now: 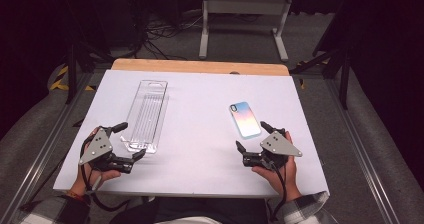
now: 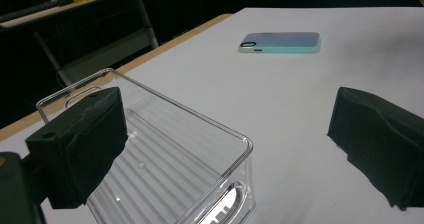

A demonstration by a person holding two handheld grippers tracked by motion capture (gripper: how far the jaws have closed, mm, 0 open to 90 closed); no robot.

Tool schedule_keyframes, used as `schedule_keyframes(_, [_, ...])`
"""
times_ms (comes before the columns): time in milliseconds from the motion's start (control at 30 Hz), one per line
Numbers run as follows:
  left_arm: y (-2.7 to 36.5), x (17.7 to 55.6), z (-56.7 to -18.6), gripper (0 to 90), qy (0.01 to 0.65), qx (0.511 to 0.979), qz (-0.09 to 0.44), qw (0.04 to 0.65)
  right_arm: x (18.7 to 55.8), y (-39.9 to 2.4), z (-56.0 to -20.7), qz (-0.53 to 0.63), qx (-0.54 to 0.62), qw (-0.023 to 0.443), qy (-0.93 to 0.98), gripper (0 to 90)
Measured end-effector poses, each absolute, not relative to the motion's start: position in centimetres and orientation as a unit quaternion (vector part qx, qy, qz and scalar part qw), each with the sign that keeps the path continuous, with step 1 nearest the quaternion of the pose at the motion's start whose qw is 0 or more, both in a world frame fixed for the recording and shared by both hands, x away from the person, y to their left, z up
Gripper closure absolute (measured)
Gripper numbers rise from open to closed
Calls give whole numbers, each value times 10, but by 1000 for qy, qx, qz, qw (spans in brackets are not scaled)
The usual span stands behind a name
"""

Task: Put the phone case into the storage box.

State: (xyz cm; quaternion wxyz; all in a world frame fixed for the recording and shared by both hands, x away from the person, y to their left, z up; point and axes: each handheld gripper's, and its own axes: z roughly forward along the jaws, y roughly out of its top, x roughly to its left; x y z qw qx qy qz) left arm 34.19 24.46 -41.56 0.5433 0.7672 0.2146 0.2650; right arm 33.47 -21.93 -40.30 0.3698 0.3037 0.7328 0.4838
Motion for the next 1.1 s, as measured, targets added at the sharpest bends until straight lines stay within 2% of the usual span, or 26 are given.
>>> schedule_keyframes(333, [246, 342, -417, 28, 204, 771, 269, 540, 347, -220, -405, 447, 338, 353, 749, 57])
schedule_keyframes(800, [247, 339, -423, 31, 203, 782, 258, 529, 395, -221, -386, 398, 392, 308, 770, 81])
schedule_keyframes(1100, [248, 335, -425, 32, 203, 787, 258, 522, 453, -215, -382, 334, 425, 235, 808, 87])
